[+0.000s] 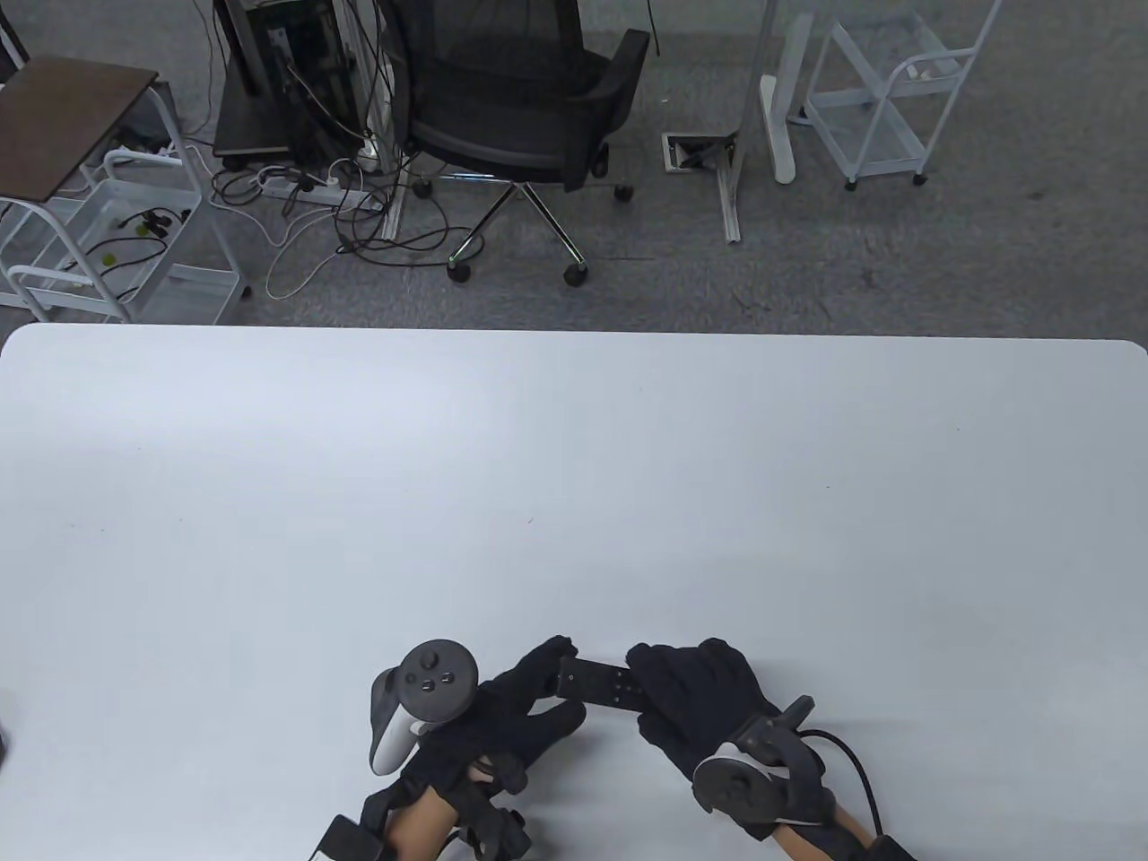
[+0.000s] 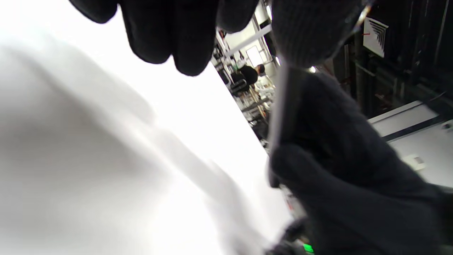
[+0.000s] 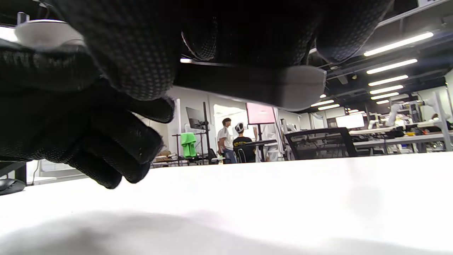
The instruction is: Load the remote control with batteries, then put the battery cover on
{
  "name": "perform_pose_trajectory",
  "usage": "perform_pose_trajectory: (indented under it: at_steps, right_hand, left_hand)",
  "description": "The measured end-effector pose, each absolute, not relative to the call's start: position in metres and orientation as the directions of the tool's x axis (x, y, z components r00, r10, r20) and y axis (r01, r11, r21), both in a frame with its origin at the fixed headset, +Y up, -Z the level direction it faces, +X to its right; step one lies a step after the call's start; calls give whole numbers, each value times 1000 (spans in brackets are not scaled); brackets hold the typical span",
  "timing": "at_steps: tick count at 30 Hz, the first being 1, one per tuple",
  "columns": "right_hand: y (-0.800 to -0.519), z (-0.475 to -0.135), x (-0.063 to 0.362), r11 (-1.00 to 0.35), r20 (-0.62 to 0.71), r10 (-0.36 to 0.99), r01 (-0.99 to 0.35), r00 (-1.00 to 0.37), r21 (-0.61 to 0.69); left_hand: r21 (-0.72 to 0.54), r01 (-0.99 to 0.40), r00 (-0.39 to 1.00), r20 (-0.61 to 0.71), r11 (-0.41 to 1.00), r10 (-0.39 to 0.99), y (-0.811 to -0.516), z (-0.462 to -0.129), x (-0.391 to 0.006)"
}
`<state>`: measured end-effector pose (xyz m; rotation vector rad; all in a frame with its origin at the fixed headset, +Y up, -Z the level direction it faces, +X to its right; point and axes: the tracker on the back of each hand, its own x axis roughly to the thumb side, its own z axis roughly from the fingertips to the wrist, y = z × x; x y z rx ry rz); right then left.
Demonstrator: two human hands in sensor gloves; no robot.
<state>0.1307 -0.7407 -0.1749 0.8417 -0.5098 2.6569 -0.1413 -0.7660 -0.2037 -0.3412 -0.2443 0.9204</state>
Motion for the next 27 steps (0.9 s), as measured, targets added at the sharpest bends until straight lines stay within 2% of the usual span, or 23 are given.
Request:
perform_pose_trajectory:
  at_steps: [3,6,7,9,11,14,20,22,27]
  right_hand:
    - [-741,-180,136,-905,569,211,-378,-795,-194]
    - [-747,-185,135,-912,541,321,-408,-777,-45]
    - [-749,-188,133,-921,534,324,-388,-781,-9]
    - [-751,-192,127,-949,530,259,-316,-808,-18]
    - [-753,-205,116,-982,541,129,-183,-831,-47]
    - [-758,-228,103,-995,535,45,-85,-844,-50]
    - [-765,-275,75,-998,495,50,-66,-868,-14]
    - [-768,-286,68,-999,479,25,-41,-877,-21]
    - [-775,-308,55,-998,439,58,-58,-896,13]
  left_hand:
    - [-289,-633,730,88,718,678,-760,-204,-148]
    - [-204,-483,855,103,852,509,-757,-202,-150]
    - [-176,-413,895,103,893,434,-755,-202,-151]
    - [-150,-353,923,107,924,370,-752,-202,-153]
    - [-126,-343,929,104,931,356,-749,-201,-155]
    - [-118,-341,928,112,932,354,-747,-199,-153]
    - [-118,-300,936,152,946,316,-745,-196,-145]
    - [-121,-295,937,156,948,311,-745,-196,-144]
    - [-131,-294,936,160,947,313,-745,-196,-144]
